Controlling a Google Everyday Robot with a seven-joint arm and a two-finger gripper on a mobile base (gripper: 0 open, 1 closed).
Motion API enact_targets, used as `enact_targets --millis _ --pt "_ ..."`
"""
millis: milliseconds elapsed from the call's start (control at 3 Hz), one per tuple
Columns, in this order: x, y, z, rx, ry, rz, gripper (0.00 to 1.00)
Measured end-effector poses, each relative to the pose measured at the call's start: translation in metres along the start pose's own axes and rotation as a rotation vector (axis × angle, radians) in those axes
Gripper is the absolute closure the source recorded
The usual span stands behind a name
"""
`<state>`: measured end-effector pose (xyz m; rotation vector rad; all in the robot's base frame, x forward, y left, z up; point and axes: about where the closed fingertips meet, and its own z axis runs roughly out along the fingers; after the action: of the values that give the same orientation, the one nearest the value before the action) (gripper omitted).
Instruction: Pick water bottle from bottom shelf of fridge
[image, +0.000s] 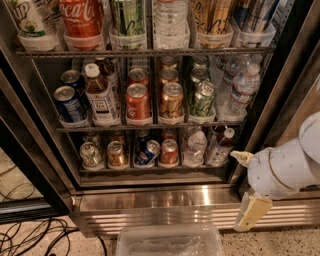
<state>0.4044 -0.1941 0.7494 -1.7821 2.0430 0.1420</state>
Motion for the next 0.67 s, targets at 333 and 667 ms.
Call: enact_targets --millis 333,667 --pt "0.0 -0.001 0.0 0.003 0.0 -0.006 0.0" --pt "0.006 0.0 0.012 0.035 -0.03 0.014 0.0"
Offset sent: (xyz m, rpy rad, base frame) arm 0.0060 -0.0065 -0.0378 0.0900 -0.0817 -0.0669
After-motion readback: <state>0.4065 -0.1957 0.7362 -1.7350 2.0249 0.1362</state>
